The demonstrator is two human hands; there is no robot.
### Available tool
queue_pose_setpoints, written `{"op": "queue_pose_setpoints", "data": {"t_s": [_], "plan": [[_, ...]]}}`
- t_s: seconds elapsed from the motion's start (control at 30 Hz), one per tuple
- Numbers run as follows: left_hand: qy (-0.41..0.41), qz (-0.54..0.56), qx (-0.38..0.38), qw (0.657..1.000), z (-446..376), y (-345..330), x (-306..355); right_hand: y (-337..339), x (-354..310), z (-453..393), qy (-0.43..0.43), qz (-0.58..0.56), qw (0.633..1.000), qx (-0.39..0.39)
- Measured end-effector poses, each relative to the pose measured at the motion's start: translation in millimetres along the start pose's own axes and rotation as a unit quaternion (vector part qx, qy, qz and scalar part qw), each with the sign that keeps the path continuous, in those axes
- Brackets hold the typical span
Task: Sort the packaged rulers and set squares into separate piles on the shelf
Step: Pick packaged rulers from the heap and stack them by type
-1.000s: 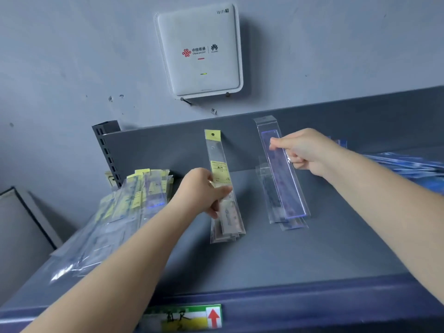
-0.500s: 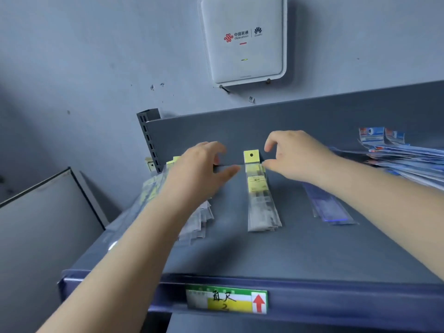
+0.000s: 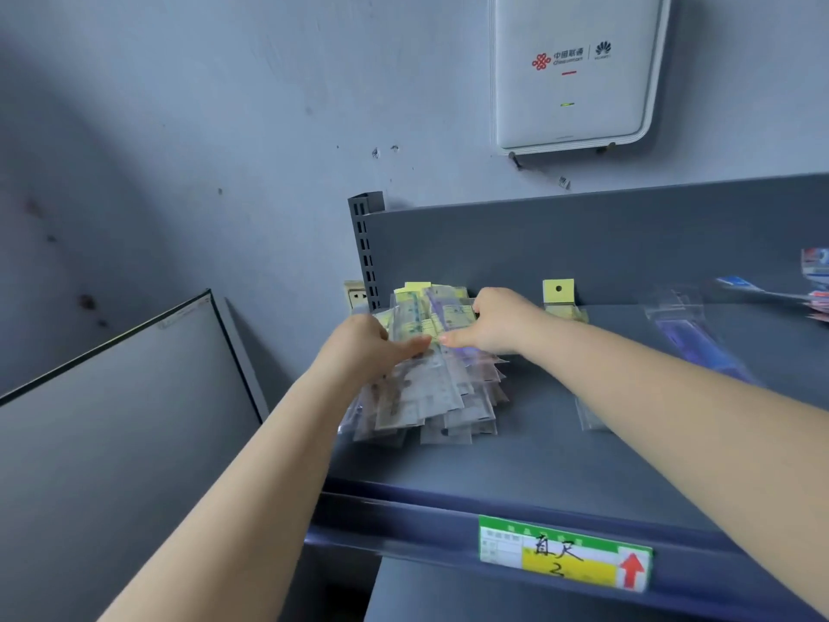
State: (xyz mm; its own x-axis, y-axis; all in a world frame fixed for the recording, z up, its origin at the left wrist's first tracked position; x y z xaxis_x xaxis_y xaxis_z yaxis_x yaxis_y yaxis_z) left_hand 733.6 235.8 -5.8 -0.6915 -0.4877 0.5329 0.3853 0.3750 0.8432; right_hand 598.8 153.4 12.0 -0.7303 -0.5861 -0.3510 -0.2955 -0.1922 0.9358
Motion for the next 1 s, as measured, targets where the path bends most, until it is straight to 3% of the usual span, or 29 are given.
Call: {"op": "queue_pose_setpoints", "data": {"t_s": [0.17, 0.37, 0.47, 0.57, 0.67, 0.73, 0.9, 1.0], "plan": [[-0.014, 0.13, 0.017, 0.991, -0.7, 3.3, -3.4, -8.9, 14.8, -13.4, -0.052, -0.194, 0.98, 0.0], [-0.036, 0.249, 0.053, 0.966, 1.4, 12.4, -8.5, -5.6, 34.7, -11.3, -0.099, -0.251, 0.963, 0.007], [-0.033, 0.304, 0.053, 0.951, 2.5, 14.3, -6.6, 1.8, 37.6, -10.0, -0.09, -0.291, 0.951, 0.051], [-0.026, 0.415, 0.038, 0.908, 4.3, 16.2, -2.6, 8.9, 37.2, -7.4, -0.077, -0.43, 0.897, 0.065], [-0.034, 0.514, -0.008, 0.857, 7.1, 17.3, 9.4, 12.9, 29.0, -0.5, -0.067, -0.61, 0.789, 0.013], [-0.045, 0.55, -0.038, 0.833, 10.6, 17.5, 22.6, 16.4, 21.6, 4.4, -0.048, -0.647, 0.761, -0.018], [-0.073, 0.575, -0.066, 0.812, 20.0, 15.8, 55.4, 30.5, 19.2, 16.8, 0.007, -0.633, 0.774, -0.005], [-0.103, 0.568, -0.076, 0.813, 27.1, 12.3, 71.9, 38.1, 33.0, 22.3, 0.015, -0.566, 0.823, 0.044]]}}
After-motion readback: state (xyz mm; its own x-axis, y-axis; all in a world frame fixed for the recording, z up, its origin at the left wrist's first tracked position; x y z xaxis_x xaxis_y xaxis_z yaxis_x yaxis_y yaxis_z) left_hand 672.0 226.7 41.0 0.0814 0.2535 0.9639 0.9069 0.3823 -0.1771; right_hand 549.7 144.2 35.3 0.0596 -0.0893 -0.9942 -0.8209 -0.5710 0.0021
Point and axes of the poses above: each hand's wrist, its own z-axis away from the middle knuckle, its own y-axis out of the back of the hand, x = y × z, the point moved 5 cm from there along -z, towards the middle knuckle, and after that the axes turned 3 degrees about z, right-handed, at the moved point
